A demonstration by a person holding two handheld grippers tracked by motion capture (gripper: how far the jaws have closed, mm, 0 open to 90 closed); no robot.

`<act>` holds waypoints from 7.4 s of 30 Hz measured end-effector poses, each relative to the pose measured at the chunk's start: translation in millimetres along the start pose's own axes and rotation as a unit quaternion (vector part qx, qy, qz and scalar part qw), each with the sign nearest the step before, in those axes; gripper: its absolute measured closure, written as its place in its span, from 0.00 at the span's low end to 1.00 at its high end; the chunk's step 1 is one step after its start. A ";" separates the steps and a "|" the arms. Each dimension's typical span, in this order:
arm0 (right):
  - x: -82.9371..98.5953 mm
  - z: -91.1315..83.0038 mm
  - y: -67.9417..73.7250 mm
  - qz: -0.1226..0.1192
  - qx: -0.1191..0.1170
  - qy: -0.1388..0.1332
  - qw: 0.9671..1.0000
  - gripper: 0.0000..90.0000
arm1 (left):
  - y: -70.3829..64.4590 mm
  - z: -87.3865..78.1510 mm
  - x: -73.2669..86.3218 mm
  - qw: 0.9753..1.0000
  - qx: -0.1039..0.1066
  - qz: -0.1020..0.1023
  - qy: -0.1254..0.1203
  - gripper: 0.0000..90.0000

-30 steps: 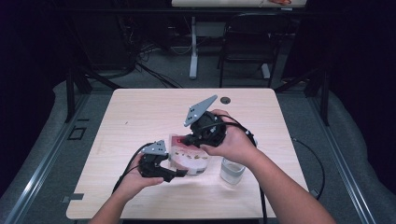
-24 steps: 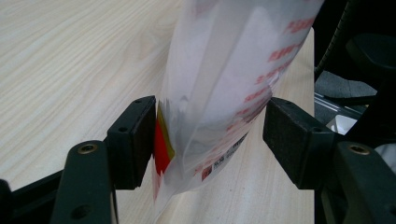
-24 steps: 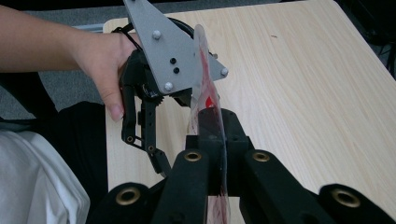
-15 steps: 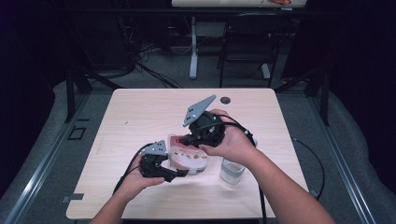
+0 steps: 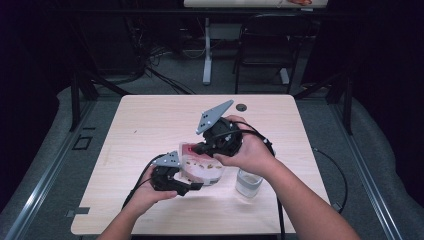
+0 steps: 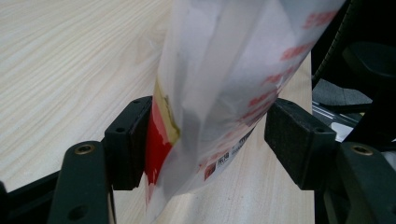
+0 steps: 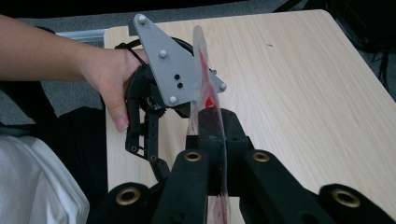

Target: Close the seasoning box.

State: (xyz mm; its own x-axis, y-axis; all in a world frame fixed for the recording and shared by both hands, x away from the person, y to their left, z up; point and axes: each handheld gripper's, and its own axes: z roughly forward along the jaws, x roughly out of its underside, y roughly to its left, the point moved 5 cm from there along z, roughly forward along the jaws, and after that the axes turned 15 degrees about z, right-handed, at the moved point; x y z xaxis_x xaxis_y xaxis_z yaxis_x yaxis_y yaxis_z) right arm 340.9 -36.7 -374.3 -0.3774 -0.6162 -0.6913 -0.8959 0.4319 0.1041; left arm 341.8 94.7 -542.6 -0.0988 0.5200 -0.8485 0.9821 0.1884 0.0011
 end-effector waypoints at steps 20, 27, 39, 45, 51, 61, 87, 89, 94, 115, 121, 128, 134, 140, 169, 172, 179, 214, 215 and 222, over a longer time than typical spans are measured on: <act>1.3 -4.4 2.3 -0.007 -0.004 0.003 1.000 1.00 | -3.8 -0.7 1.2 1.000 0.009 0.008 0.001 0.57; 3.6 -6.5 2.2 -0.005 -0.011 0.000 1.000 1.00 | -6.6 -2.3 0.3 1.000 0.022 0.008 0.003 0.62; 12.1 -12.0 -3.8 0.007 -0.014 -0.005 1.000 0.99 | -10.6 -5.9 -1.7 0.999 0.030 0.003 0.025 0.64; 16.2 -12.7 -6.0 0.013 -0.010 -0.009 1.000 0.97 | -9.0 -9.3 0.8 0.999 0.022 0.008 0.046 0.66; 20.3 -13.5 -7.4 0.022 -0.006 -0.016 1.000 0.95 | -9.5 -11.4 1.7 0.998 0.021 0.010 0.058 0.66; 27.4 -14.9 -9.7 0.027 -0.001 -0.022 0.999 0.96 | -6.9 -21.6 5.0 0.996 0.021 0.019 0.084 0.67; 53.4 -12.5 -24.2 0.062 -0.002 -0.032 0.998 1.00 | -4.9 -27.0 10.0 0.994 0.030 0.009 0.101 0.68; 54.6 -12.0 -24.5 0.063 -0.004 -0.032 0.997 1.00 | -5.1 -26.3 10.2 0.994 0.031 0.007 0.101 0.68; 57.8 -11.5 -26.4 0.068 -0.006 -0.033 0.997 1.00 | -4.9 -26.6 10.7 0.994 0.033 0.005 0.099 0.68; 71.9 -10.6 -33.2 0.084 -0.005 -0.038 0.996 1.00 | -3.9 -35.5 9.6 0.994 0.026 0.008 0.106 0.69; 76.8 -10.0 -35.5 0.091 -0.003 -0.039 0.995 1.00 | -4.1 -37.5 9.2 0.994 0.031 0.007 0.100 0.70; 84.6 -11.6 -38.8 0.101 -0.006 -0.045 0.994 1.00 | -4.7 -40.0 6.3 0.994 0.029 0.010 0.100 0.70; 92.9 -9.9 -42.6 0.109 -0.004 -0.051 0.993 0.99 | -3.6 -40.9 5.8 0.995 0.029 0.007 0.096 0.70; 101.1 -6.4 -48.1 0.118 -0.003 -0.060 0.991 0.99 | -2.1 -43.1 4.7 0.995 0.024 0.005 0.101 0.71; 123.6 3.2 -63.6 0.139 -0.007 -0.134 0.981 0.98 | 5.4 -51.8 -7.4 0.995 0.002 -0.003 0.104 0.72; 125.2 2.1 -65.9 0.144 -0.012 -0.136 0.980 0.98 | 6.5 -52.5 -9.3 0.995 0.010 -0.004 0.098 0.72; 126.7 2.6 -66.0 0.146 -0.010 -0.145 0.979 0.98 | 6.6 -53.3 -10.3 0.995 0.012 -0.010 0.096 0.72; 131.9 -4.0 -66.3 0.151 0.001 -0.147 0.977 0.99 | 9.3 -62.9 -35.2 0.994 0.007 -0.002 0.109 0.73; 132.0 -4.1 -66.4 0.152 0.000 -0.147 0.977 0.99 | 9.4 -63.1 -35.4 0.994 0.008 -0.002 0.109 0.73; 132.6 -4.4 -66.8 0.155 0.000 -0.148 0.977 0.99 | 9.2 -63.9 -38.2 0.994 0.006 -0.004 0.108 0.73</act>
State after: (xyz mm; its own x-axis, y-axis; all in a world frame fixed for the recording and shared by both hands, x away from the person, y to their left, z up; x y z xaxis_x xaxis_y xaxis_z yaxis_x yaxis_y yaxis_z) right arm 349.7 -150.1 -469.8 -0.5461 -0.2388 -0.8030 -0.7493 0.5678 0.3408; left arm 344.4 129.8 -476.3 -0.1380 0.6854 -0.7149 0.9828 0.1841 -0.0132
